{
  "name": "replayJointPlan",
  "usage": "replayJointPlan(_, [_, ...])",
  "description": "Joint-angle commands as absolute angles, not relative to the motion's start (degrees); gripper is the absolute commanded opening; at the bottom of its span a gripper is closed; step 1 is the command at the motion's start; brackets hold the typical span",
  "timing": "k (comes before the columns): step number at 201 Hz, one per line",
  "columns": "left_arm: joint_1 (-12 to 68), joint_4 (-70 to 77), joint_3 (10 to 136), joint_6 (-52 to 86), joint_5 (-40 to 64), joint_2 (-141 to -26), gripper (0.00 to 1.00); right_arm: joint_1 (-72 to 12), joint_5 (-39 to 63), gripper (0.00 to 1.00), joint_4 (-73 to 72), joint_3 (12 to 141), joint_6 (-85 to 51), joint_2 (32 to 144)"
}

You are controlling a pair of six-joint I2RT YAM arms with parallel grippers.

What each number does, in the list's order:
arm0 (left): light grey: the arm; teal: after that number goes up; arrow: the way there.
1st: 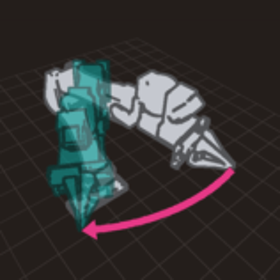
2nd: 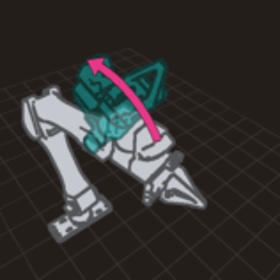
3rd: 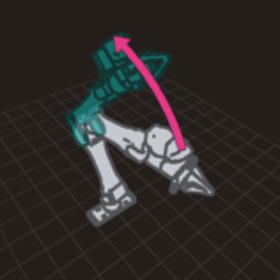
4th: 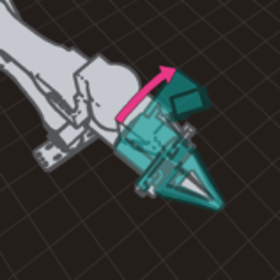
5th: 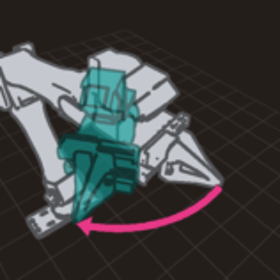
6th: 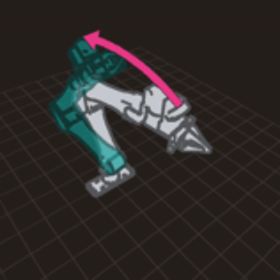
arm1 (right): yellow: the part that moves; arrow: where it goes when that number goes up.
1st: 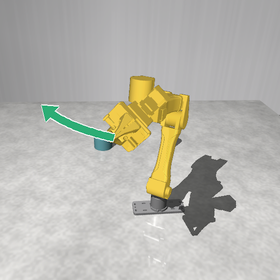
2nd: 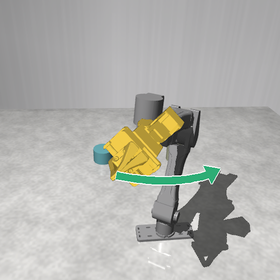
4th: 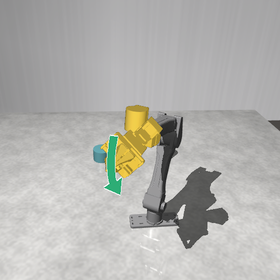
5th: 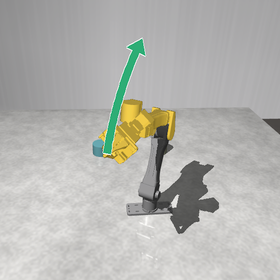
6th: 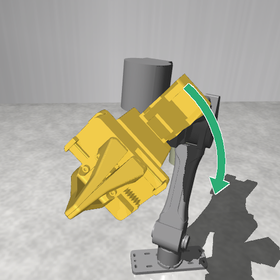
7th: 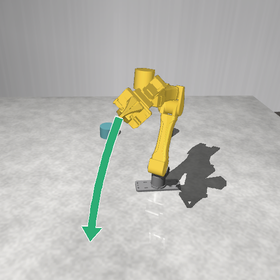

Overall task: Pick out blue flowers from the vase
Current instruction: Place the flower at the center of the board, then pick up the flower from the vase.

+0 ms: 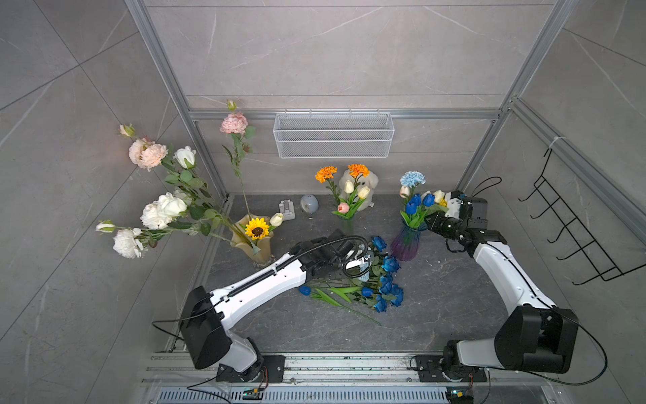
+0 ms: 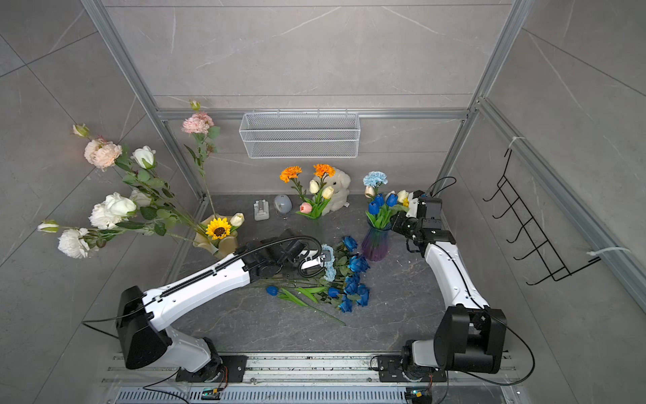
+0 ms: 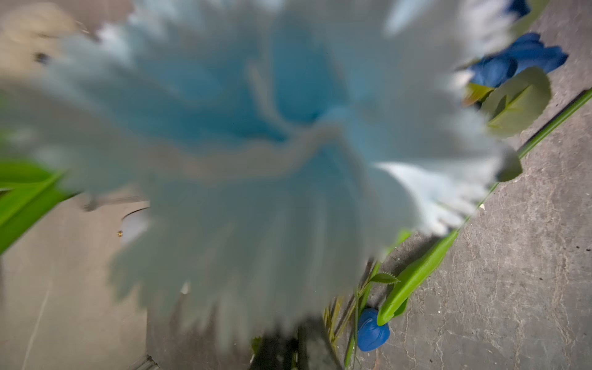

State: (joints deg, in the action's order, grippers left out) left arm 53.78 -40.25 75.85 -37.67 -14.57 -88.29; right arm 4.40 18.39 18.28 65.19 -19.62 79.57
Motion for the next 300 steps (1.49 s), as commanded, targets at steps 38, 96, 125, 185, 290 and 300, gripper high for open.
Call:
replayJointPlan(38, [50.7, -39.5, 82.7, -34.7, -8.7, -101.6, 0.00, 4.1, 18.9, 0.19, 17.3, 66.3, -18.7, 79.5])
replayJointPlan(96, [50.7, -31.2, 79.7, -34.1, -6.8, -99.1, 0.46, 4.1, 18.8, 0.20, 17.8, 66.7, -17.8, 79.2])
replayJointPlan(125, [50.7, -29.4, 83.3, -32.7, -5.2, -96.7, 0.54, 4.1, 19.4, 0.20, 17.2, 66.6, -18.4, 79.1])
replayJointPlan(185, [50.5, -6.3, 90.9, -22.6, 0.4, -100.9, 0.59, 4.1, 22.3, 0.20, 15.0, 65.3, -20.2, 79.4])
replayJointPlan(290, [50.7, 9.8, 107.2, -10.8, 12.9, -118.4, 0.60, 3.9, 21.7, 0.19, 15.1, 62.6, -19.1, 78.5])
replayJointPlan(300, [50.7, 10.6, 107.8, -10.5, 13.1, -119.0, 0.60, 3.9, 21.6, 0.19, 15.1, 62.5, -19.0, 78.2])
